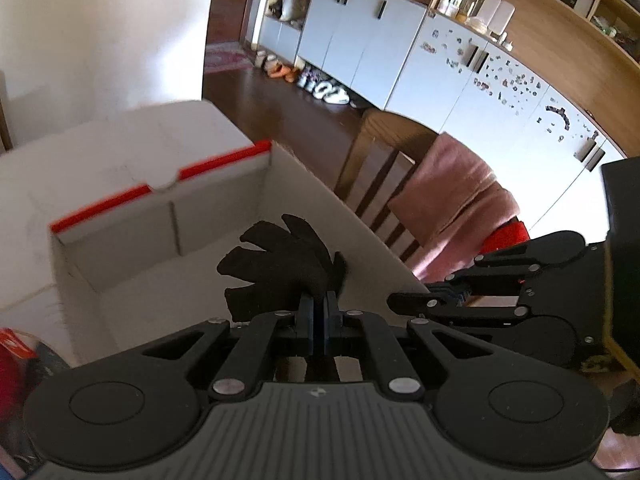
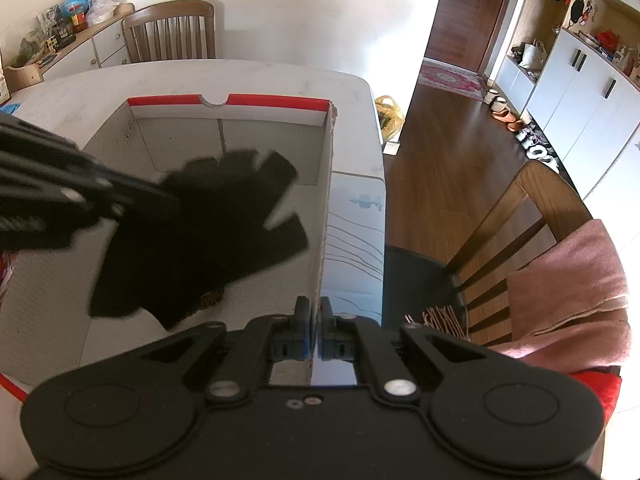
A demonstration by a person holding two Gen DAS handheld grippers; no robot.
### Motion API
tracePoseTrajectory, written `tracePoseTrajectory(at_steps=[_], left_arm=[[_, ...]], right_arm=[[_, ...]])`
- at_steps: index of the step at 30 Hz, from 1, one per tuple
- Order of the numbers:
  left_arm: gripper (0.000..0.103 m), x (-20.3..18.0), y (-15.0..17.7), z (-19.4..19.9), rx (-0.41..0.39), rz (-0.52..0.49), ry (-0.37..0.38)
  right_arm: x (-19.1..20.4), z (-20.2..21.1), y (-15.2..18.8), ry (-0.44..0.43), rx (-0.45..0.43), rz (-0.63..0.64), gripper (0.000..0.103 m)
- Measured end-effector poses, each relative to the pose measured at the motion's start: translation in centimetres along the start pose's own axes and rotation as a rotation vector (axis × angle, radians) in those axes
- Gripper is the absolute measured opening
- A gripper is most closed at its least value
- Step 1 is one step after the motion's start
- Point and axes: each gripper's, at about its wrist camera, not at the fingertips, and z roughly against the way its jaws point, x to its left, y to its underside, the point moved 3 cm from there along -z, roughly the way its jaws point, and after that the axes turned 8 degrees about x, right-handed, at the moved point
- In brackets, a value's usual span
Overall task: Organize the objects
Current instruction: 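Lift the black glove into the box and release it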
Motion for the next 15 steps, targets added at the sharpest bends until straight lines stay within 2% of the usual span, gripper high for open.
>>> tracePoseTrajectory(at_steps=[7, 10, 15], left_arm=[[0.003, 0.0, 0.7, -3.1, 0.088, 0.024, 0.024], [0.004, -0.1, 1.0, -4.1, 0.135, 0.006, -0.009], [0.004, 0.1, 1.5, -5.3, 0.181, 0.003, -0.012]], right_arm=[[0.1, 0.1, -0.1, -0.003, 0.0, -0.002, 0.003], [0.1, 0.1, -0.1, -0.004, 0.001, -0.002, 0.003], [0.0, -0.1, 0.0, -0.005, 0.003, -0.001, 0.003]])
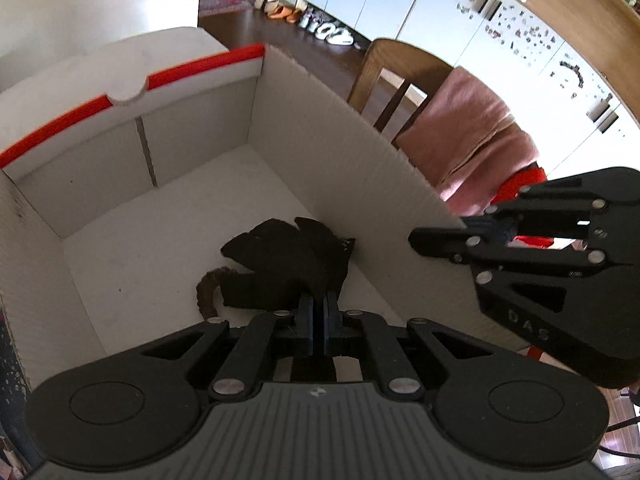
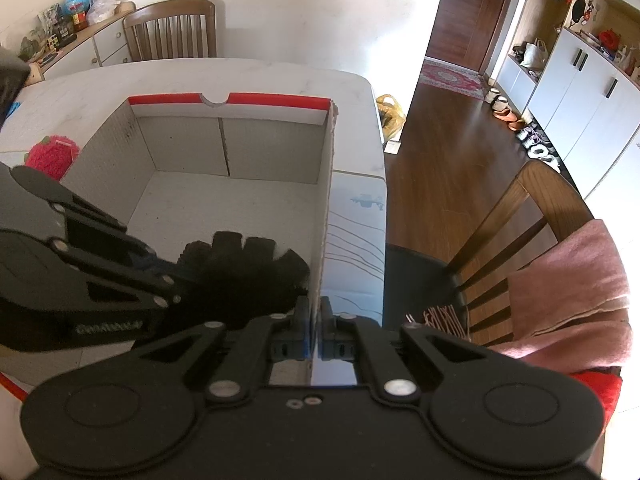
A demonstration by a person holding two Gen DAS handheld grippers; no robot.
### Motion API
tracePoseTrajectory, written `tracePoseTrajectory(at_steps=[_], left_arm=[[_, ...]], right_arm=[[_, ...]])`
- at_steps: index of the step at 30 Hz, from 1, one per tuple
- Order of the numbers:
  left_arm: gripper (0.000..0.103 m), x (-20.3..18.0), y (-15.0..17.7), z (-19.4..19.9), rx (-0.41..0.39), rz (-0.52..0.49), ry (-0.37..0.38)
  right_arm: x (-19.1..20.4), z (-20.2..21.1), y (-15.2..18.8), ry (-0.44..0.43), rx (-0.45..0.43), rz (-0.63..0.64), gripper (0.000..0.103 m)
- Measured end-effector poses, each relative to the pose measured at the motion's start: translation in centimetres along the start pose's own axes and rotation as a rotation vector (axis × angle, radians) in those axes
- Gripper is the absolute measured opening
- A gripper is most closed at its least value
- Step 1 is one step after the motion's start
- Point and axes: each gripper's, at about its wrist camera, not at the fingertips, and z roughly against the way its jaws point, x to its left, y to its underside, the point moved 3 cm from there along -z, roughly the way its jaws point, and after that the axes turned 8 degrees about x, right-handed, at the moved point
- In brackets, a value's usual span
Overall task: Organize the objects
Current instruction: 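Lift the black glove into the box and release it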
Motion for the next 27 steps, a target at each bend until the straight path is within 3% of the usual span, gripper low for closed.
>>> tracePoseTrajectory(at_steps=[20, 23, 25, 27], left_arm=[[0.009, 0.2, 0.9, 0.0, 0.043, -0.006, -0.023], [0.02, -0.1, 1.2, 0.3, 0.042, -0.016, -0.016], [0.045, -0.2, 1.4, 0.6, 0.035, -0.02, -0.016], [0.062, -0.3, 1.7, 1.1, 0.014, -0.021, -0.019]], right_arm=[[-0.2, -0.1, 0.2, -0.004, 0.003, -0.008, 0.003], [-0.1, -0.1, 0.2, -0.004, 0.004, -0.007, 0.003], [-0.2, -0.1, 0.2, -0.003, 0.006, -0.009, 0.003], [-0.2, -0.1, 0.2, -0.002, 0.007, -0.01, 0.003]])
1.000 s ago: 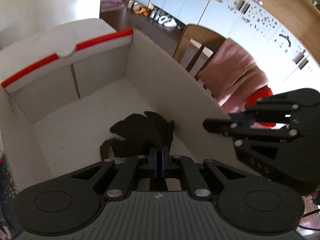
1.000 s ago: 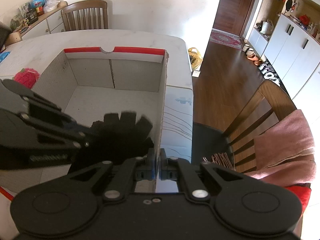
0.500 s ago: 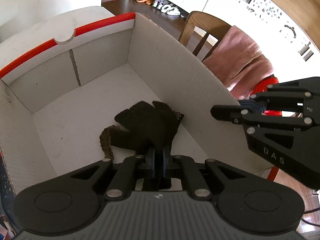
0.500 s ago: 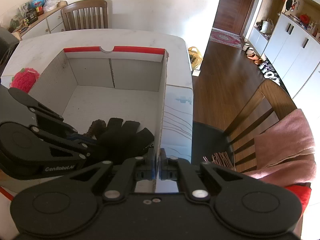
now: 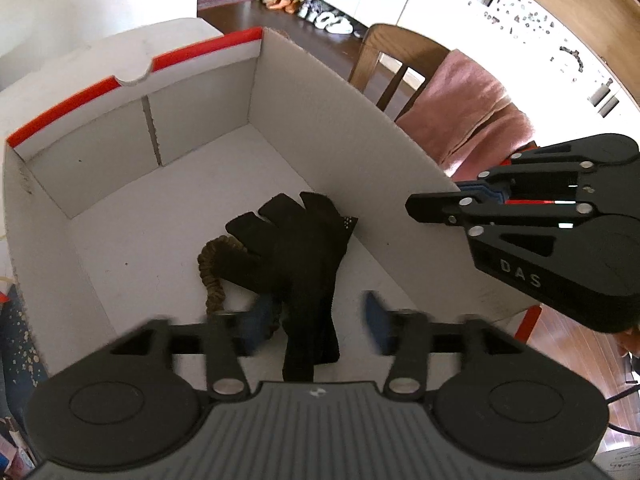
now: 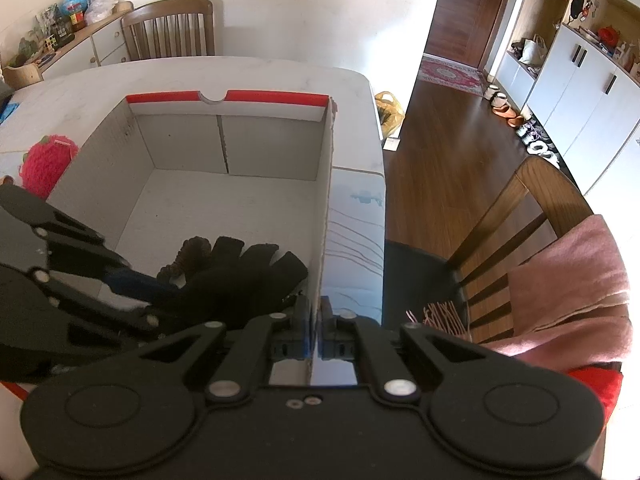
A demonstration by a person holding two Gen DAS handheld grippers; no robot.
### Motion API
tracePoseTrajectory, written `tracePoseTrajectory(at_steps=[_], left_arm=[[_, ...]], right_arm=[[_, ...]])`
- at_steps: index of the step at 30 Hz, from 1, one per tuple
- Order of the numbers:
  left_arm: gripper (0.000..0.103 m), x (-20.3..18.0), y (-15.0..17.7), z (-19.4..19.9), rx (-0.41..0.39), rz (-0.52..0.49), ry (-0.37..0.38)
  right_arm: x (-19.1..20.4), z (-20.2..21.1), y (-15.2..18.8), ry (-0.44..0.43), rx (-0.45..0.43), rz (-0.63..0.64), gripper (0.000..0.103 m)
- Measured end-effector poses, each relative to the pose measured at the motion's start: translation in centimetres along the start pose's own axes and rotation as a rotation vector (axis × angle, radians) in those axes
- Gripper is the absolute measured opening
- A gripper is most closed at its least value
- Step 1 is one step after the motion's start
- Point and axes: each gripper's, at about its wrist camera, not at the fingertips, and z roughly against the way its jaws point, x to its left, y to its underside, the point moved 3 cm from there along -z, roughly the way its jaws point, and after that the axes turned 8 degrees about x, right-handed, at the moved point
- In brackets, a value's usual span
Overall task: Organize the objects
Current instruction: 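Lift the black glove into the box and release it, then move the left gripper back to the pile and grasp the blue tissue pack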
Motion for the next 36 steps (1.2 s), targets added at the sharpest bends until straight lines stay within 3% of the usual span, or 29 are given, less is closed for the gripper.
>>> tracePoseTrajectory(at_steps=[12, 21, 30, 36], left_arm=[[0.062, -0.4, 1.3, 4.2, -0.099, -0.011, 0.02], [0.065, 1.1, 3.7, 8.4, -0.199, 0.041, 0.016], [0.065, 6.1, 8.2, 12.4, -0.294, 0.174, -0.074], [0.065, 10.9, 12.1, 13.8, -0.31, 0.289, -0.161]], right_arm=[[0.1, 0.3, 0.2, 0.006, 0.011, -0.01, 0.003], [0.3, 0.0, 0.3, 0.007, 0.033, -0.022, 0.003], [0.6, 0.2, 0.2, 0.024, 0.041, -0.026, 0.003], [0.8, 0.2, 0.2, 0.036, 0.045, -0.039, 0.003]])
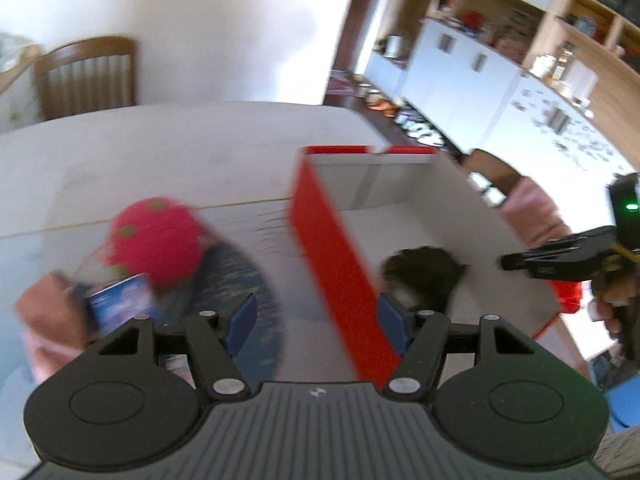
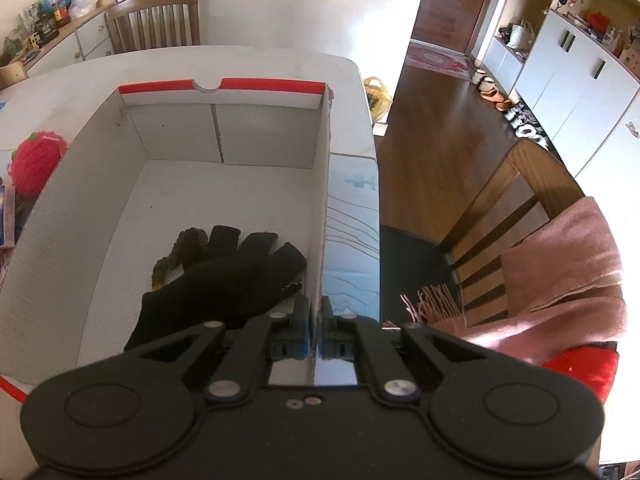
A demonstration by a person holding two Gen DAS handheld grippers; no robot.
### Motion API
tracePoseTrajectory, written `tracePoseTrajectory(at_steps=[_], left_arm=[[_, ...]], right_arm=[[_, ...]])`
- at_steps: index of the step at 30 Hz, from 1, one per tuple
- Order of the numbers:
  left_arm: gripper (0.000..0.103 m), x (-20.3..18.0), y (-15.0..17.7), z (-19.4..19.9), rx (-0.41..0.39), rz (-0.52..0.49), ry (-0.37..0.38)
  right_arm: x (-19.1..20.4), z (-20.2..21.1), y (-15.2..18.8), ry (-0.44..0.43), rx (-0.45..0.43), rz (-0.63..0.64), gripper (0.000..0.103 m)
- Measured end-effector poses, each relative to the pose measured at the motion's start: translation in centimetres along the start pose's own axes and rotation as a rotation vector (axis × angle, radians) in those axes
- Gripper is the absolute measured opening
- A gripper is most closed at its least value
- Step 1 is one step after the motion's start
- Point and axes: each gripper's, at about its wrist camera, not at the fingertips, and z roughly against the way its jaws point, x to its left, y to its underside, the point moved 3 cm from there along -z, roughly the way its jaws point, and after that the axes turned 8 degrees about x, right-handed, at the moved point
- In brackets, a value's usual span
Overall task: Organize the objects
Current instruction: 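Move the left gripper back to the pile and grasp the blue tissue pack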
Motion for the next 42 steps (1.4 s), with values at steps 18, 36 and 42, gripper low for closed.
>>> tracePoseTrajectory(at_steps=[18, 36, 42], left_arm=[[0.065, 10.4, 0.9, -4.2, 0.062, 0.134, -0.23], [0.055, 12.0, 0.6, -6.2, 0.086, 0.156, -0.216], [0.053, 11.9, 0.6, -5.9, 0.072, 0.181, -0.223]], right_arm=[[1.2, 0.6, 0.8, 0.03, 0.026, -0.049, 0.003], [1.5, 0.6, 0.9, 0.083, 0.028, -0.083, 0.005], [1.4, 0.8, 0.9, 0.068, 0.026, -0.069, 0.004]])
